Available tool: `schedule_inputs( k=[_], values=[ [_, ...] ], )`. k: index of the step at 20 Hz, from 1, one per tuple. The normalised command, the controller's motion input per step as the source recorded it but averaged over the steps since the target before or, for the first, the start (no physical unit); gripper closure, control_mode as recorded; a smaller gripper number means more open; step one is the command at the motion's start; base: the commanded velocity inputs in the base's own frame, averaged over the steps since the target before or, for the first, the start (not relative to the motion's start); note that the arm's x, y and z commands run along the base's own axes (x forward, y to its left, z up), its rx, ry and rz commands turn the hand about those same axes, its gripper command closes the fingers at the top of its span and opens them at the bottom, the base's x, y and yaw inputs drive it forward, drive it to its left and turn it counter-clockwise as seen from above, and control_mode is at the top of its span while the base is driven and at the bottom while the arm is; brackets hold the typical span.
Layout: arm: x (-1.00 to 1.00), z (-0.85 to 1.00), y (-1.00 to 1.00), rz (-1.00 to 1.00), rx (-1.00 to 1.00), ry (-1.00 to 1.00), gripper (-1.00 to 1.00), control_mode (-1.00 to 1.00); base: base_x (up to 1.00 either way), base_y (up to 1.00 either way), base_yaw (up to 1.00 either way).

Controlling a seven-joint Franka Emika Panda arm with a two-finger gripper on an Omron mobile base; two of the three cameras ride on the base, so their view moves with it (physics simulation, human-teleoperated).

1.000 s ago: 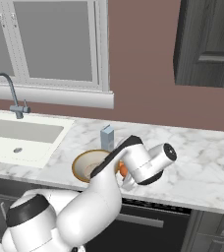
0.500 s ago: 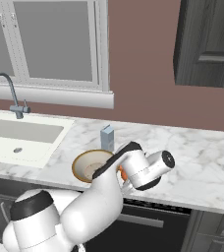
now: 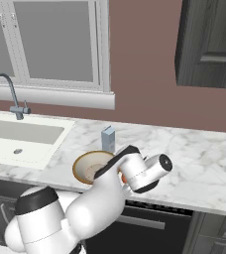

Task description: Gather the eggs and milk located in the vicinity of the sink area and place them right next to the bowl.

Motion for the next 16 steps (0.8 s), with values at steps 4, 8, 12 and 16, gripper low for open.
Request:
schedule_inputs(
  k=[4, 8, 12, 16],
  values=[
    [0.08, -0.23, 0.0, -0.02, 0.0, 0.04, 1.0, -1.0, 0.0, 0.0, 0.0],
    [0.08, -0.22, 0.0, -0.02, 0.0, 0.04, 1.0, -1.0, 0.0, 0.0, 0.0],
    [0.12, -0.15, 0.0, -0.02, 0.0, 0.05, 1.0, -1.0, 0.0, 0.0, 0.0],
    [0.16, -0.1, 0.02, -0.03, 0.0, 0.06, 1.0, -1.0, 0.0, 0.0, 0.0]
  ],
)
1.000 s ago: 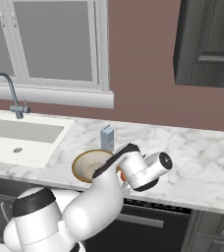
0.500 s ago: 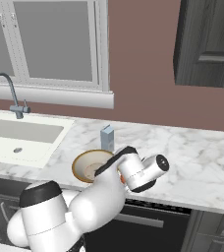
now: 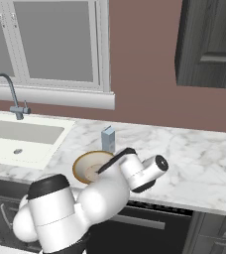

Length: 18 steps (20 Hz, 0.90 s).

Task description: Gather the eggs and milk located in the vicinity of the sink area and place them right next to the bowl.

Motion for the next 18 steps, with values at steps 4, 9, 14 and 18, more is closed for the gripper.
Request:
schedule_inputs(
  k=[4, 9, 14, 18],
  values=[
    [0.18, -0.08, 0.05, -0.03, 0.0, 0.05, 1.0, -1.0, 0.0, 0.0, 0.0],
    [0.16, -0.09, 0.04, -0.03, 0.0, 0.04, 1.0, -1.0, 0.0, 0.0, 0.0],
    [0.15, -0.1, 0.03, -0.03, 0.0, 0.03, 1.0, -1.0, 0.0, 0.0, 0.0],
    [0.13, -0.1, 0.04, -0.03, 0.0, 0.02, 1.0, -1.0, 0.0, 0.0, 0.0]
  ],
)
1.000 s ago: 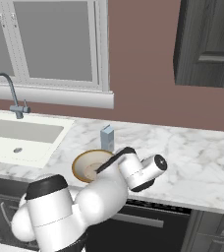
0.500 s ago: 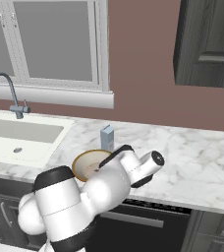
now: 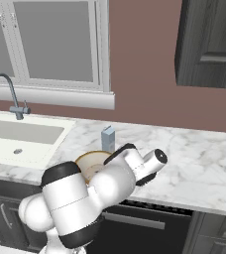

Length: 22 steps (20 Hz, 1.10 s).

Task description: Gather the eggs and milk located in the vicinity of the sink area and place them right next to the bowl.

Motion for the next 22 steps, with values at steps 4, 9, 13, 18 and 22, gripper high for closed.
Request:
schedule_inputs(
  k=[4, 9, 13, 18, 22],
  values=[
    [0.05, -0.08, 0.18, -0.01, 0.0, 0.01, 1.0, -1.0, 0.0, 0.0, 0.0],
    [0.0, -0.08, 0.26, 0.0, 0.0, 0.0, 1.0, -1.0, 0.0, 0.0, 0.0],
    [0.0, -0.13, 0.23, 0.0, 0.0, 0.0, 1.0, -1.0, 0.0, 0.0, 0.0],
    [0.0, -0.12, 0.21, 0.0, 0.0, 0.0, 1.0, -1.0, 0.0, 0.0, 0.0],
    [0.0, -0.05, 0.32, 0.0, 0.0, 0.0, 1.0, -1.0, 0.0, 0.0, 0.0]
  ],
)
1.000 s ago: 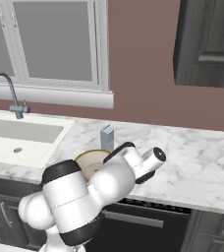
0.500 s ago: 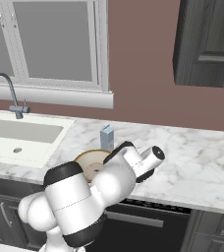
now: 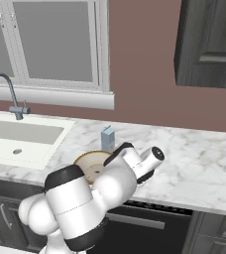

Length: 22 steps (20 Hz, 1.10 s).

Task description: Gather the eggs and milk located in the vicinity of the sink area and place them right next to the bowl.

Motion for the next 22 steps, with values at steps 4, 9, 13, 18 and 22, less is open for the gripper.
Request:
schedule_inputs(
  k=[4, 9, 13, 18, 22],
  values=[
    [0.0, -0.06, 0.4, 0.0, 0.0, 0.0, 1.0, -1.0, 0.0, 0.0, 0.0],
    [0.0, -0.1, 0.24, 0.0, 0.0, 0.0, 1.0, -1.0, 0.0, 0.0, 0.0],
    [0.0, -0.12, 0.0, 0.0, 0.0, 0.0, -1.0, -1.0, 0.0, 0.0, 0.0],
    [0.0, -0.07, -0.06, 0.0, 0.0, 0.0, -1.0, -1.0, 0.0, 0.0, 0.0],
    [0.0, 0.0, -0.29, 0.0, 0.01, 0.0, -1.0, -1.0, 0.0, 0.0, 0.0]
  ],
)
